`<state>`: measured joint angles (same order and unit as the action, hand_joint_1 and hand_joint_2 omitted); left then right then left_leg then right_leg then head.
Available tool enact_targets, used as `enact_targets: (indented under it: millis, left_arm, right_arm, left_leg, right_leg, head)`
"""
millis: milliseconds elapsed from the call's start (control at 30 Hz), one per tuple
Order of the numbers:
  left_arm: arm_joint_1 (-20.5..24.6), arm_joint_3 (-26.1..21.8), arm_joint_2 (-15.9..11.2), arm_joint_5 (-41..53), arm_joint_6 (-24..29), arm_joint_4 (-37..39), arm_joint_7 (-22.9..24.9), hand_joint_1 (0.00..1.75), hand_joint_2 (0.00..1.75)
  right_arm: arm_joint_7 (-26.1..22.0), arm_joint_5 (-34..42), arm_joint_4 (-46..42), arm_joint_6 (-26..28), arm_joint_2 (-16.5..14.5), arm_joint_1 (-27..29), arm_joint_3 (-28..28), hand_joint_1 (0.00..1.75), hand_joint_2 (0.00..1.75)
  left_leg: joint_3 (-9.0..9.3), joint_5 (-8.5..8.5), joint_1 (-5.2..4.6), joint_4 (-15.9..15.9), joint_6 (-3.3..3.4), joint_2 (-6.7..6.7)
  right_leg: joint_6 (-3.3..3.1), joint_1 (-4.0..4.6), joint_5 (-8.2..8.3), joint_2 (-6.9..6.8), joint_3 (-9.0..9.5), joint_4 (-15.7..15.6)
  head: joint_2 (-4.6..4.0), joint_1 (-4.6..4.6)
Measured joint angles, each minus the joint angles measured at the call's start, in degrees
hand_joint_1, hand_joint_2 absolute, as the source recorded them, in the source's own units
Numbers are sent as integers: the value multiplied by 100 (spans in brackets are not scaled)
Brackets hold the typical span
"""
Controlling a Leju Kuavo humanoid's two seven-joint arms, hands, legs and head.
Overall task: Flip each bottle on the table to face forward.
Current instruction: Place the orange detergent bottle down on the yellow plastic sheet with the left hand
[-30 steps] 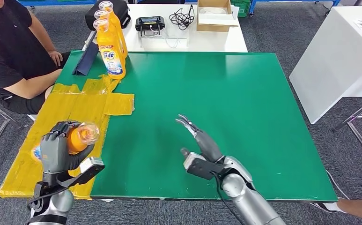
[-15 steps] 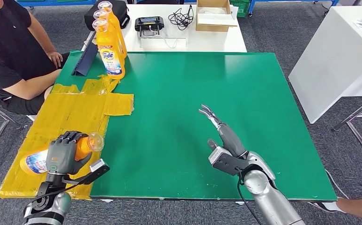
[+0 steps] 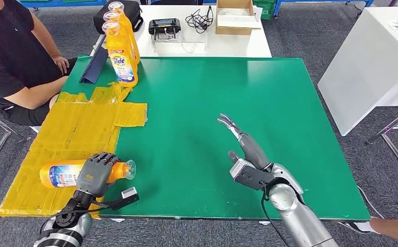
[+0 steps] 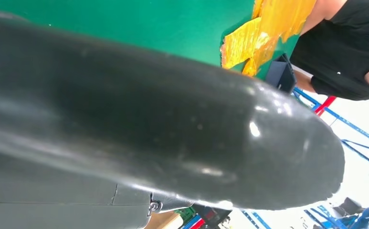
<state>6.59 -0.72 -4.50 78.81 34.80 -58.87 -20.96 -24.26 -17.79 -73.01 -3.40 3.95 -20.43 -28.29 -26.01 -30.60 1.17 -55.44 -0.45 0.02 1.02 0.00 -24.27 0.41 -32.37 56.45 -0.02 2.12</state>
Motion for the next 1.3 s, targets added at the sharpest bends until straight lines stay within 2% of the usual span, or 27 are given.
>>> enact_targets:
  millis: [67,233,433,567,700,867,1067,1167,1300]
  left_arm:
    - [6,104,-18,-106,-163,16,-16,0,0]
    - [42,251,-28,-899,-754,14,-338,0,0]
    - [27,296,-35,-1409,-1005,-20,-563,0,0]
    - [-38,201,-34,-2947,-1756,-288,-1256,0,0]
    - [-256,-90,-26,-4403,-2622,-843,-1647,0,0]
    - [-408,-713,-35,-5589,-3534,-1529,-1645,0,0]
    - [-444,-1567,-37,-6899,-4585,-2444,-1765,0,0]
    - [-424,-1735,-13,-7122,-4817,-2852,-1756,0,0]
    - [-358,-1618,69,-6873,-4747,-3181,-1732,0,0]
  right_arm:
    - [3,-2,22,-3,-14,-18,-2,0,0]
    - [11,-33,82,-3,-64,-41,-2,0,0]
    - [20,-60,152,-3,-92,-65,-2,0,0]
    - [26,-159,193,7,-121,-65,0,0,0]
    - [26,-223,269,27,-162,-65,8,0,0]
    - [-20,-354,429,121,-277,-88,19,0,0]
    - [-394,-480,561,710,-598,-78,252,0,0]
    - [-585,-421,526,939,-811,-29,425,0,0]
    - [-787,-46,326,831,-1105,159,611,0,0]
  left_leg:
    - [2,0,0,0,0,-3]
    - [7,1,0,1,0,-19]
    - [12,1,-1,0,0,-20]
    - [10,1,0,0,0,-19]
    - [10,1,2,0,-1,-12]
    - [6,1,4,1,-1,-13]
    - [7,3,6,0,-3,-12]
    - [8,3,5,0,-3,-12]
    - [8,3,3,0,-3,-15]
  right_leg:
    - [0,0,0,-3,5,0]
    - [0,0,0,-12,18,0]
    - [0,-1,0,-13,18,0]
    - [0,0,0,-13,17,1]
    - [0,5,0,-9,11,1]
    - [0,8,0,-10,9,2]
    - [0,13,0,-9,5,2]
    - [0,13,0,-10,5,2]
    - [0,12,0,-10,5,1]
  head:
    - [0,0]
    - [0,-1]
    - [0,-1]
    - [0,-1]
    - [0,-2]
    - [0,-1]
    - [0,-2]
    - [0,-2]
    - [0,-2]
